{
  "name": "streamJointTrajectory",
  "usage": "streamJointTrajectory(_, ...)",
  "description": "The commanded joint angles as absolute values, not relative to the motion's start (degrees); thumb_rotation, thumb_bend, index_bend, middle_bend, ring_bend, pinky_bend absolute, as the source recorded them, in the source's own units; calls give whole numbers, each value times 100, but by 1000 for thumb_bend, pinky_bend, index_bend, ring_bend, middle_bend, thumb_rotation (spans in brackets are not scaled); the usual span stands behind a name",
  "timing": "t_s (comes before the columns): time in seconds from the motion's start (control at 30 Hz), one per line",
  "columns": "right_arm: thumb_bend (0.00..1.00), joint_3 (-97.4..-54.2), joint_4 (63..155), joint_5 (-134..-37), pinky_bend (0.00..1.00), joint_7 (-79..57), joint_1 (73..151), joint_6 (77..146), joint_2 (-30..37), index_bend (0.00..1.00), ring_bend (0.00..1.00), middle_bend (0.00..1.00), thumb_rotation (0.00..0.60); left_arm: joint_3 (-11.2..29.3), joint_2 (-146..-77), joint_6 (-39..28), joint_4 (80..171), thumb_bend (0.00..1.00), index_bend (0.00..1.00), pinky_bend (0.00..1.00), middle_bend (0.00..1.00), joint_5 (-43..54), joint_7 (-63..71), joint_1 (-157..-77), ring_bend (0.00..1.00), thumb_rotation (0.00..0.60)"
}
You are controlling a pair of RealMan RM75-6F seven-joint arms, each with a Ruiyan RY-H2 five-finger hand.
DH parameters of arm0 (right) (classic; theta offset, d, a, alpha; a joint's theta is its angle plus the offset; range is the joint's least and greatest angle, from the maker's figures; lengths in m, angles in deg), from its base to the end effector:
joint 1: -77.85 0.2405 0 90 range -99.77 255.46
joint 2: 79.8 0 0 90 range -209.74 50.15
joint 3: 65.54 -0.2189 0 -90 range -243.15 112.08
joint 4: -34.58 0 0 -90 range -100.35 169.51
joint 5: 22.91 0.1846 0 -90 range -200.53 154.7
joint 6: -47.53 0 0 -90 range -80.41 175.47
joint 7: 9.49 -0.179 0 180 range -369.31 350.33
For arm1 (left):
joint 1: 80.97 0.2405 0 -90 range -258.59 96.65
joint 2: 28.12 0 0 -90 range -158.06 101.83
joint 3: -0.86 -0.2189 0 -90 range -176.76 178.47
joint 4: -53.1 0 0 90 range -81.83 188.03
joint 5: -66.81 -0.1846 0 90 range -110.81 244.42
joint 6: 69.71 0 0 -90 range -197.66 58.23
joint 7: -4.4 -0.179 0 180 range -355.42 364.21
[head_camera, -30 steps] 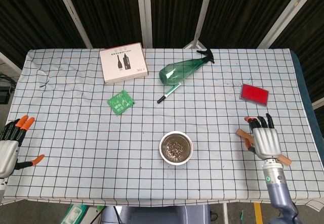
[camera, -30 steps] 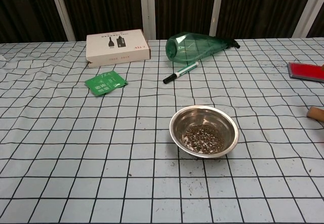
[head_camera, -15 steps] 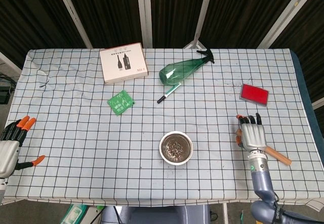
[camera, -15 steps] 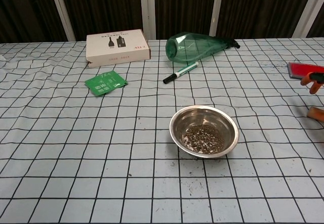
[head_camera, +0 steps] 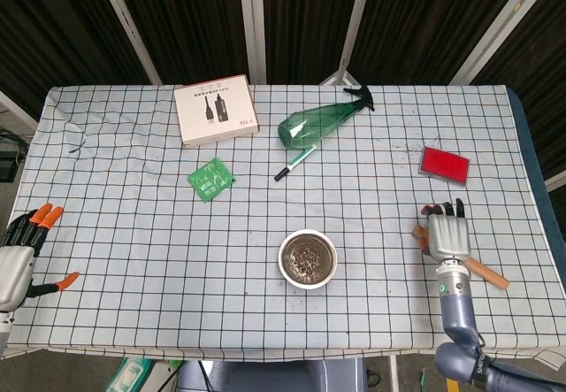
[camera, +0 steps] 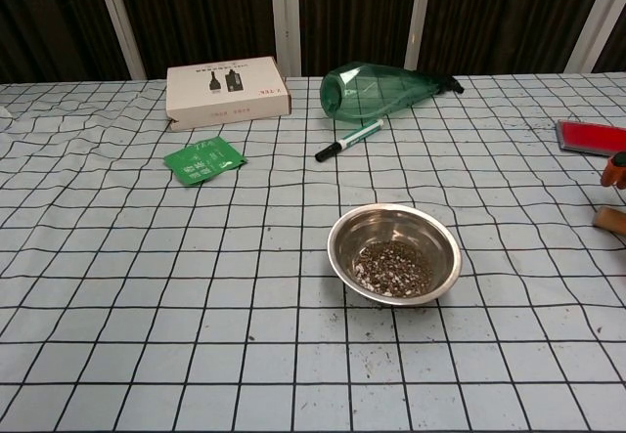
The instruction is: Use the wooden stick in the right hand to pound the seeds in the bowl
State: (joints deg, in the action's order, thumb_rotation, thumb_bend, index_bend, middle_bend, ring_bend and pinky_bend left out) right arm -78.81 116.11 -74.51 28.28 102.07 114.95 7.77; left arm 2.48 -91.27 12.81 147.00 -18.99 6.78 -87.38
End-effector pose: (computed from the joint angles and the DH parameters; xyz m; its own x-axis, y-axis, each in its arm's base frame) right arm -0.2598 -0.3144 0.0564 0.5746 -0.2305 0.7853 -0.7772 0.1469 0.6118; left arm -0.2638 0.2136 0.1575 0.3497 0.0601 0.9349 0.9368 -0.0293 -0.3485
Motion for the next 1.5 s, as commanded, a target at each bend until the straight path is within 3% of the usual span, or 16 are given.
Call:
streamJointTrajectory(0.03,387,-7854,11618,-7363,0,2889,10216,11495,752,317,170,310,600,243,-9127,1281,14701,86,0,0,0,-1903,679,-8737,0,600)
streamJointTrajectory(0.63,386,-7748,11554,-7071,0,2860,10292,11396,799,323,173,318,600,228,-9125,1272,14691,86,0,0,0,-1910,698,-8736,0,600)
streamJointTrajectory(1.33,387,-7642,11474,-7014,0,2788,10325,11431,765,567,298,453,600,227,-9108,1248,14743,86,0,0,0,-1889,696,-8744,0,600)
streamJointTrajectory(1.5,472,-7574,11465,-7187,0,2756,10337,11468,750,588,310,464,600,223,-9108,1246,14732,86,0,0,0,-1889,718,-8742,0,600)
